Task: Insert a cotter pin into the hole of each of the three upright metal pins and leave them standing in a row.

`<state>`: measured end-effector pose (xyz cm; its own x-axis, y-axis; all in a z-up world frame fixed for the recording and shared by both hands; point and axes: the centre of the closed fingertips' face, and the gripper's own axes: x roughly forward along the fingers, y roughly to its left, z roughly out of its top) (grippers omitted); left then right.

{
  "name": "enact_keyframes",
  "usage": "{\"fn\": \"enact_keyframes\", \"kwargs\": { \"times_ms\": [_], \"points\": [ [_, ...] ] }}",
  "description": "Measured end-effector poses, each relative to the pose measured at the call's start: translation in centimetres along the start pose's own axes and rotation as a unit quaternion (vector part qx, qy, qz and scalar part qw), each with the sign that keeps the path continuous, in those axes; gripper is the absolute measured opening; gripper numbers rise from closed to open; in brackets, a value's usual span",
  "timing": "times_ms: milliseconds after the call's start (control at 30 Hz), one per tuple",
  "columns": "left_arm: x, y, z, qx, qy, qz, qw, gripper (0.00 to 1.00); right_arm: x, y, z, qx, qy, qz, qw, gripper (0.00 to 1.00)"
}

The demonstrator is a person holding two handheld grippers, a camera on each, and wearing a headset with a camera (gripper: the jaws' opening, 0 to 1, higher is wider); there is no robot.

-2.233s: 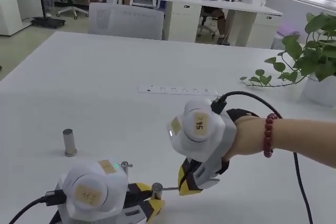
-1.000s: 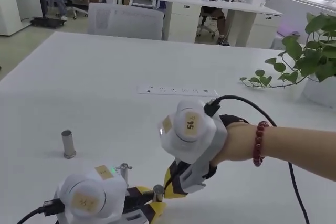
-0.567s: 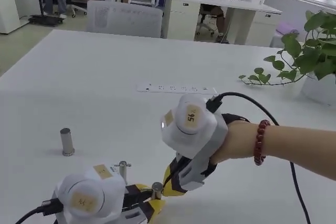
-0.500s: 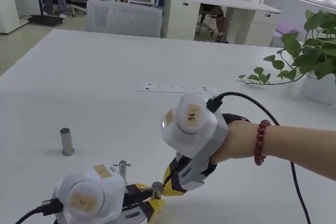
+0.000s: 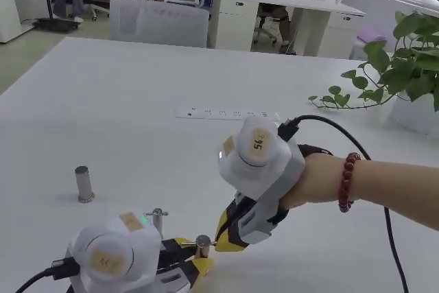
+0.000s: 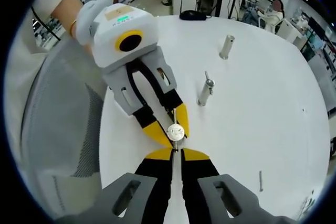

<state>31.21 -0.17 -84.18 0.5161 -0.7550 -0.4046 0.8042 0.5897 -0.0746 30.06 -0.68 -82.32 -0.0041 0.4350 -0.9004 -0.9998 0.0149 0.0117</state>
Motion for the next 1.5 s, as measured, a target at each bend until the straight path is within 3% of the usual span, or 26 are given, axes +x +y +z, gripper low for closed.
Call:
{"fn": "enact_keyframes", "kwargs": {
  "times_ms": [433, 933, 1167, 1500],
  "points": [
    [0.0, 0.0, -0.1, -0.006, -0.002, -0.001, 1.0000, 0.12, 0.1, 0.1, 0.3, -0.008, -0.001, 0.002, 1.0000, 0.05],
    [0.0, 0.0, -0.3, -0.008, 0.001, -0.001, 1.0000, 0.12, 0.1, 0.5, 0.3, 0.010, -0.004, 0.006, 0.9999, 0.09],
    [-0.4, 0.3, -0.5, -0.017, 0.008, 0.001, 0.9998, 0.16, -0.1, 0.3, 0.6, 0.023, -0.018, -0.004, 0.9996, 0.16],
    [-2.1, -0.1, -0.6, -0.022, 0.011, -0.006, 0.9997, 0.27, -0.4, 0.1, 1.7, 0.054, -0.058, -0.015, 0.9968, 0.25]
  ]
}}
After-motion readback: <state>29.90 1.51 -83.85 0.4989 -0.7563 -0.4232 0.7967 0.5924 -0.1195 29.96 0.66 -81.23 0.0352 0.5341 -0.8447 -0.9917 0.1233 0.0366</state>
